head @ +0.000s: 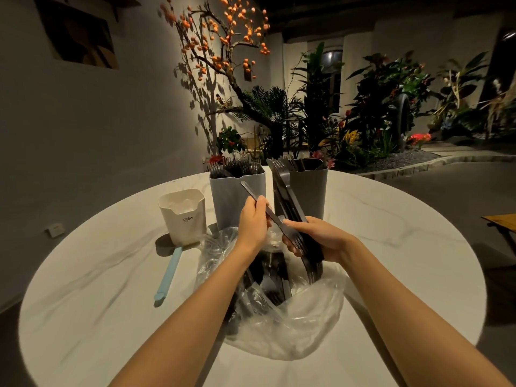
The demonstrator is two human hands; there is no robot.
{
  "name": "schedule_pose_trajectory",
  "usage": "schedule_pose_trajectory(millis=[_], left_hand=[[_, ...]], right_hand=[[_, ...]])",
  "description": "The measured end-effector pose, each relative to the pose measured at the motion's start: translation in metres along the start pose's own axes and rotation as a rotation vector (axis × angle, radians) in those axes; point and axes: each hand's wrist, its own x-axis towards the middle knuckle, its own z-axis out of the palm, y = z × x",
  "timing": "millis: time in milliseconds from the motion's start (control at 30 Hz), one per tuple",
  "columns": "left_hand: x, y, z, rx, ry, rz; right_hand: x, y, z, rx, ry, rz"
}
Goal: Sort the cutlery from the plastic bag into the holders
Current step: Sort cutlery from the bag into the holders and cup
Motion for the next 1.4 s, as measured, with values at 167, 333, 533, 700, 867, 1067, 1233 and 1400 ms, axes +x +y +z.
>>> schedule_pose_trajectory(millis=[167,333,533,700,867,1067,1233,1400], left_hand=[[-0.006,0.002,-0.003,-0.048,0.014,0.013],[-0.009,0.004,-0.006,-0.062,0.026,0.007],[-0.01,0.005,-0.008,-0.007,0.021,0.06],[-0.014,0.008,-0.002,-0.026,0.038,0.043],[-0.009,0.013,-0.001,-0.214,0.091,-0.065],[-0.013,0.016,0.0,-0.221,0.115,-0.121],[-0.011,0.015,-0.002,-0.43,0.054,-0.211],[-0.021,0.018,0.005,-0.13,-0.003,-0.01]], right_hand=[[-0.006,-0.002,0.005,-0.045,0.077,0.016],[-0.006,0.001,0.005,-0.016,0.1,-0.003],[-0.008,-0.001,0.007,0.003,-0.008,-0.039],[-0.01,-0.002,0.008,0.082,-0.082,0.013],[-0.012,-0.004,0.008,0.139,-0.14,0.043],[-0.015,-0.005,0.01,0.177,-0.14,0.043],[-0.016,-0.006,0.012,0.241,-0.174,0.033],[-0.017,-0.007,0.014,0.251,-0.175,0.003]])
